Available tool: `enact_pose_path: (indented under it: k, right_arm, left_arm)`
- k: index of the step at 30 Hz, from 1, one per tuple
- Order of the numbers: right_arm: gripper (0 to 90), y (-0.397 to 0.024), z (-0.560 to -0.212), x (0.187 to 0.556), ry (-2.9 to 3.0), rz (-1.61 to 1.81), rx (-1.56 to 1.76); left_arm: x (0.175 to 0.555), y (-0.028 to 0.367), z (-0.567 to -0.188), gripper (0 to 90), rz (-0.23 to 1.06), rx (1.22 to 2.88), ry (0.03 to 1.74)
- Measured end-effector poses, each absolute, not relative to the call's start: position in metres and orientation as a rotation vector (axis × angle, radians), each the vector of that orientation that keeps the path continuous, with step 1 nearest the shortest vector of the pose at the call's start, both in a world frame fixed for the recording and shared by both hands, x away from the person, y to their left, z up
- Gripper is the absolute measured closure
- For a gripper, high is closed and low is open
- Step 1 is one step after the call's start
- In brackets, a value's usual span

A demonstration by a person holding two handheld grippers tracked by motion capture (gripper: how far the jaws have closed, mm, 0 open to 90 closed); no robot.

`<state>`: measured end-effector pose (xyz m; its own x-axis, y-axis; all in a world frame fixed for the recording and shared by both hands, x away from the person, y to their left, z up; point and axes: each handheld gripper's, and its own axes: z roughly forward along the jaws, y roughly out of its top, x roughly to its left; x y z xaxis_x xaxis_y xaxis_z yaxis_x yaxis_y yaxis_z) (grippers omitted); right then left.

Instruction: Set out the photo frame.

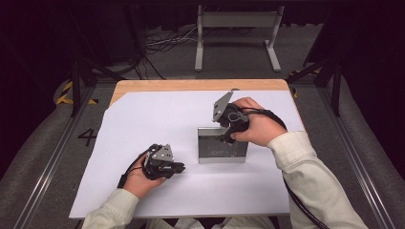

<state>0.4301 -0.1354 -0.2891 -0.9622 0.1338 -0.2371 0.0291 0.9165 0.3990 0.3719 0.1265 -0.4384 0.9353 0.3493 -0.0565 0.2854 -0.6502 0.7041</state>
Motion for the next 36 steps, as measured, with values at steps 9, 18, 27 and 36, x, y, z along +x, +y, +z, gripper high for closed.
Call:
enact_pose_path:
  k: [9,18,27,36]
  right_arm:
    - [35.1,-0.145,-0.284,0.429,2.768,0.625,0.133]
    - [32.9,-0.166,-0.281,0.427,2.734,0.659,0.19]
    - [31.1,-0.187,-0.275,0.424,2.711,0.694,0.247]
    - [29.0,-0.205,-0.273,0.421,2.7,0.735,0.326]
  left_arm:
    - [0.373,0.13,-0.437,80.8,0.115,2.31,0.458]
    - [0.375,0.133,-0.437,79.4,0.119,2.3,0.48]
    - [0.377,0.137,-0.435,78.5,0.128,2.287,0.498]
    - [0.379,0.139,-0.436,78.2,0.128,2.284,0.509]
